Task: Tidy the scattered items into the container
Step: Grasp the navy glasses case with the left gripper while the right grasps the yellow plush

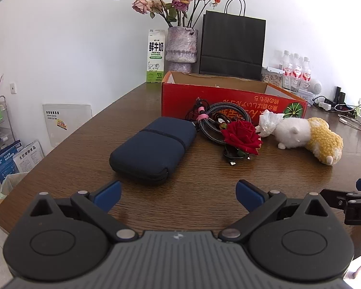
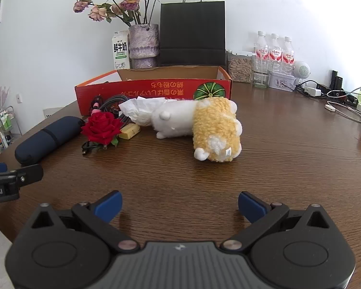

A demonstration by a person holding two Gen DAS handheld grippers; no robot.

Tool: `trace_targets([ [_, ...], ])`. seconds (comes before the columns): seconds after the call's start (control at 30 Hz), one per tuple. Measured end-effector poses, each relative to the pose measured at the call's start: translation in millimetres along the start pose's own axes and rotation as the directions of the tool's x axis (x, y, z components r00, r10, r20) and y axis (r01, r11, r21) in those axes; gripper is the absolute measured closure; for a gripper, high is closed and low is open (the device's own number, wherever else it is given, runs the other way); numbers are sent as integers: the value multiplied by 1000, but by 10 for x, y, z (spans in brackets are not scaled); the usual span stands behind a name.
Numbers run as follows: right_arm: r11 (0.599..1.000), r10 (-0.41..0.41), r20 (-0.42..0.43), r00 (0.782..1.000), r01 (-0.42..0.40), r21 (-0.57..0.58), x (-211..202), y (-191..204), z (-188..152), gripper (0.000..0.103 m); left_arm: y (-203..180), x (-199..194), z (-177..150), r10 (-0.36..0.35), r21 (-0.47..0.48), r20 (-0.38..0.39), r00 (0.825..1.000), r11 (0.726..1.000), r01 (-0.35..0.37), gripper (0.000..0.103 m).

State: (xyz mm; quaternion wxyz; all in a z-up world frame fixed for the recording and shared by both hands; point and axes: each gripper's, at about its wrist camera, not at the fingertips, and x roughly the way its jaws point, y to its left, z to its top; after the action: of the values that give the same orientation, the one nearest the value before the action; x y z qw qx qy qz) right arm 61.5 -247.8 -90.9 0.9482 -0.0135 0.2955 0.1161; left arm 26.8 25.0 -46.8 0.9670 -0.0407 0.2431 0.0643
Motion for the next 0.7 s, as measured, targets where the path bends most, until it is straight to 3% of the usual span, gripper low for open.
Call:
trace_targets([
  [0.3,1000,-22,2,1000,22,4,31,-44,46,0,73,17,72,21,8,16,1000,1000,-21,0],
  [0.7,1000,-17,5,1000,17,-15,115,-65,201,0,244,174,234,49,32,-21,999,998,-49,0],
])
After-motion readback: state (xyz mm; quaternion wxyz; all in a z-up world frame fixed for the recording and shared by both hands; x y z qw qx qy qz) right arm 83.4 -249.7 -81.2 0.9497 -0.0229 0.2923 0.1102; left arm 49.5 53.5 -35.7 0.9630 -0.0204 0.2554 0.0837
